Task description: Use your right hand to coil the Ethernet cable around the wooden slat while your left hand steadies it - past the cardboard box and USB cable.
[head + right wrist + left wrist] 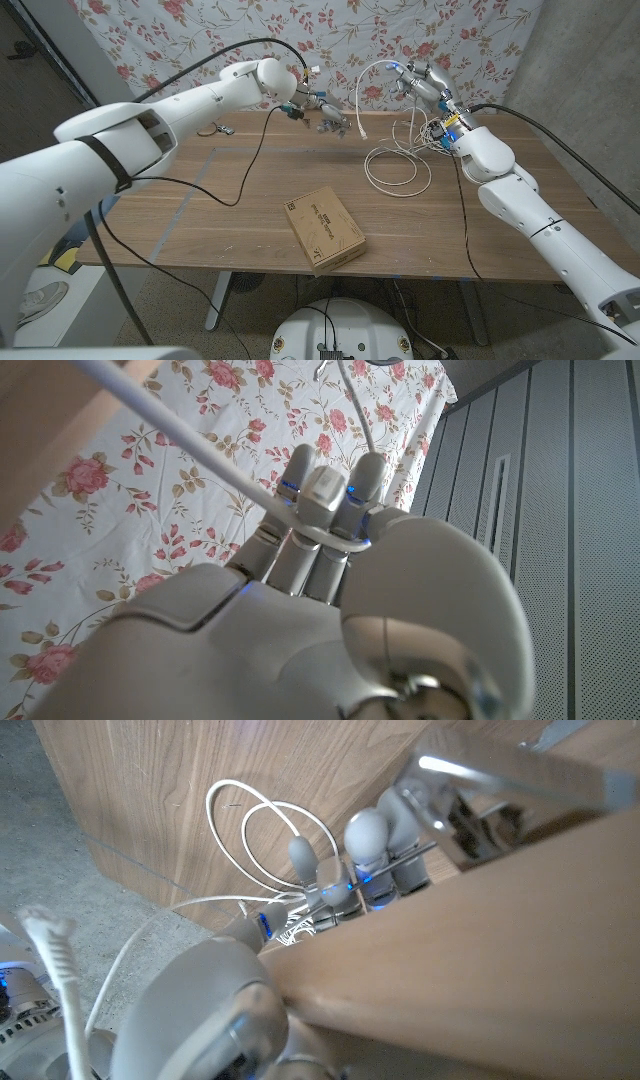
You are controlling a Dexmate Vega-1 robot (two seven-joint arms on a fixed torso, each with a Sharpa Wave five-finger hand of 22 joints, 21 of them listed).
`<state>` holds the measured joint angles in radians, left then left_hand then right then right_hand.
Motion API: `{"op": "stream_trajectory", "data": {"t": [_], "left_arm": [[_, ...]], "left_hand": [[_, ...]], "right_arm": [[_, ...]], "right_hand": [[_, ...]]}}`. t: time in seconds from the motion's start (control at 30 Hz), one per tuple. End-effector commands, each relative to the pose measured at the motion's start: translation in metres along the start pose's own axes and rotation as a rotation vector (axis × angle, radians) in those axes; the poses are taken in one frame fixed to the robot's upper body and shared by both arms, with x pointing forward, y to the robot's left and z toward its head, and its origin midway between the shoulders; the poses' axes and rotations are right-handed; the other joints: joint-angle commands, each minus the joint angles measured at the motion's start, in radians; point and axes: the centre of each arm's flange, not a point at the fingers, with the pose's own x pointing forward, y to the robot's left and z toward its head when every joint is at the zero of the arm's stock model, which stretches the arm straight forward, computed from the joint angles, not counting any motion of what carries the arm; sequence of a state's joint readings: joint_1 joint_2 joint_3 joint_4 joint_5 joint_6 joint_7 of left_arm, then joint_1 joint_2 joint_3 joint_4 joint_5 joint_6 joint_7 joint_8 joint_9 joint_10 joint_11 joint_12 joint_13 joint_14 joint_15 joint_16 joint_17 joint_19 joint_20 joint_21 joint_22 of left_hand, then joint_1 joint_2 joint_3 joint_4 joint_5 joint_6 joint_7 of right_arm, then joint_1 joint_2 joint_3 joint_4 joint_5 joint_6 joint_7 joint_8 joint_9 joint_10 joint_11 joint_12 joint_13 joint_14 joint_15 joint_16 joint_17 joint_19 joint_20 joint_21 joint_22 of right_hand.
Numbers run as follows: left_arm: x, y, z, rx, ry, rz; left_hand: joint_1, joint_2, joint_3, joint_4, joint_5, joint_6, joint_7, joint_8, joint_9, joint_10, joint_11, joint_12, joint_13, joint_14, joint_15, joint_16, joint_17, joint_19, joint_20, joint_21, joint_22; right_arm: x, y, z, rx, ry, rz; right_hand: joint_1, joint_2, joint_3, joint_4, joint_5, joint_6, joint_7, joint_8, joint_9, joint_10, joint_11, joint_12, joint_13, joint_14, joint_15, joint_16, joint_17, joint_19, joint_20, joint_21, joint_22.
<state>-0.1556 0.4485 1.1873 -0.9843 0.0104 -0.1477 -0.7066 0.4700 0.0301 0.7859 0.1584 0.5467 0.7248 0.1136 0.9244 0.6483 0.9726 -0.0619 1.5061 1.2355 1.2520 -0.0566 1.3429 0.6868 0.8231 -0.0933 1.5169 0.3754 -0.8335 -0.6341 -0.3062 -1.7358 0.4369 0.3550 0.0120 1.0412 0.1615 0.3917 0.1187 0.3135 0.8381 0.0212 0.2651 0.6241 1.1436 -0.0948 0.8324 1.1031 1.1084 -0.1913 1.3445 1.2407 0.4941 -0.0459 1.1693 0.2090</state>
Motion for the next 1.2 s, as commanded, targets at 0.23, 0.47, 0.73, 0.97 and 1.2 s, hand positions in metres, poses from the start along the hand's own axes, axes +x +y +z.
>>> {"op": "stream_trajectory", "data": {"t": [0.23,0.47,0.73,0.97,1.2], "left_arm": [[0.009,-0.019,0.000,-0.106,-0.047,-0.008],[0.016,-0.024,0.007,-0.111,-0.047,-0.020],[0.028,-0.028,0.019,-0.084,-0.037,-0.051],[0.038,-0.030,0.034,-0.046,-0.042,-0.080],[0.045,-0.028,0.046,-0.024,-0.052,-0.076]], "left_hand": [[0.013,0.001,0.015,0.004,0.016,0.003,0.000,0.010,0.011,0.027,-0.025,0.058,0.001,0.128,-0.126,-0.005,-0.006,0.003,-0.003,0.011,0.003],[0.013,0.007,0.020,0.006,0.018,0.001,0.004,0.013,0.014,0.031,-0.028,0.058,0.001,0.130,-0.125,-0.004,-0.004,0.003,-0.006,0.015,0.004],[0.010,0.007,0.021,0.007,0.019,-0.001,0.005,0.016,0.013,0.030,-0.027,0.058,0.001,0.129,-0.124,-0.002,0.001,0.004,-0.005,0.017,0.000],[0.009,0.005,0.021,0.007,0.019,-0.001,0.004,0.017,0.012,0.029,-0.026,0.057,0.001,0.127,-0.125,-0.001,0.007,0.003,-0.006,0.019,0.001],[0.008,0.005,0.022,0.006,0.020,0.000,0.005,0.018,0.011,0.029,-0.027,0.058,0.001,0.127,-0.123,-0.002,0.007,0.002,-0.006,0.019,-0.001]], "right_arm": [[0.032,-0.014,0.013,0.145,-0.081,-0.042],[0.042,-0.014,0.019,0.182,-0.090,-0.083],[0.059,-0.012,0.028,0.208,-0.053,-0.158],[0.080,-0.004,0.030,0.235,-0.010,-0.189],[0.104,0.008,0.032,0.284,0.032,-0.172]], "right_hand": [[0.007,0.010,0.007,0.010,0.006,0.098,0.027,0.009,-0.001,0.012,0.006,0.006,0.011,-0.007,-0.023,0.044,-0.002,0.007,-0.142,0.029,-0.008],[0.010,0.009,0.010,0.011,0.004,0.102,0.028,0.007,0.001,0.019,0.006,0.007,0.018,-0.008,-0.023,0.068,-0.003,0.007,-0.144,0.040,-0.013],[0.015,0.009,0.016,0.009,0.001,0.108,0.034,0.000,-0.007,0.037,0.009,-0.014,-0.018,-0.010,-0.022,0.089,-0.004,0.017,-0.144,0.055,-0.016],[0.020,0.010,0.025,0.008,-0.006,0.112,0.042,-0.003,-0.008,0.044,0.008,-0.022,-0.029,-0.003,-0.022,0.107,-0.005,0.026,-0.145,0.064,-0.019],[0.024,0.010,0.035,0.007,-0.014,0.116,0.049,-0.007,-0.009,0.051,0.009,-0.034,-0.046,0.000,-0.022,0.122,-0.006,0.032,-0.144,0.072,-0.021]]}}
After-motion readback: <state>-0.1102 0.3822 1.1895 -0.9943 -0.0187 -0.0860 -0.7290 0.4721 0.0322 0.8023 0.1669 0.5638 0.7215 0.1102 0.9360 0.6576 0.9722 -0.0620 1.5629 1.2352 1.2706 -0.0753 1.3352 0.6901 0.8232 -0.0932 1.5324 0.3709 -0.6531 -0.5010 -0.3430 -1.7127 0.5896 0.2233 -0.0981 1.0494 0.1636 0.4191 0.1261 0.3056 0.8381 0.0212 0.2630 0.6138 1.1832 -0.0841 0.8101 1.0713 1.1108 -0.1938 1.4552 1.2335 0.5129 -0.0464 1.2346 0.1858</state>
